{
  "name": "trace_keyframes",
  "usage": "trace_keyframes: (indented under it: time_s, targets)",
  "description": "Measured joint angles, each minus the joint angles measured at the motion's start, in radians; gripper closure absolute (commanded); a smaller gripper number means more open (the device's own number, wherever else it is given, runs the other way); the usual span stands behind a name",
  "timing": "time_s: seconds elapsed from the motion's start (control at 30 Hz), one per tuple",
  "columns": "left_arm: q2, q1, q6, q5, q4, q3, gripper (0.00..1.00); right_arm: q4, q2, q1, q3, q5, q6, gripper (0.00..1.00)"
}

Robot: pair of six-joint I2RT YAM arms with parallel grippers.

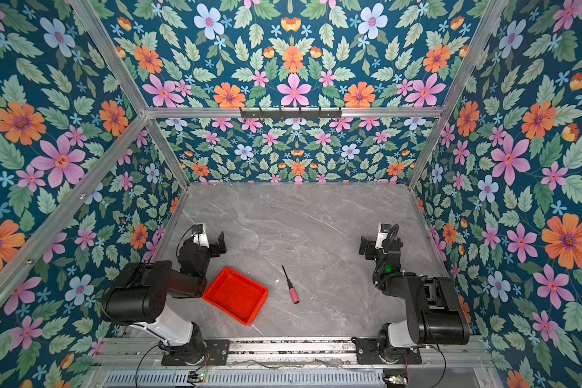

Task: Put the screwdriver in the bin
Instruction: Pick up the screwdriver from the bottom-center of the table.

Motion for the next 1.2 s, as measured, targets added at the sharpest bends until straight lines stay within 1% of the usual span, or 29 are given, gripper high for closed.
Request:
trace_keyframes:
  time_s: [1.0,1.1,1.2]
  targets:
    - [0.0,0.001,-0.003,0.0,0.0,0.0,0.0,0.0,0.0,0.0,0.0,0.0,0.0,0.01]
    - [-0.013,0.001,-0.003,0.0,-0.001,-0.004,0.0,0.0,-0.005,0.0,-0.002,-0.001,0.0,0.01]
    - [-0.064,-0.004,-0.003,-0.008,-0.027,-0.003,0.0,-0.016,-0.051,0.0,-0.005,-0.006,-0.001,0.01]
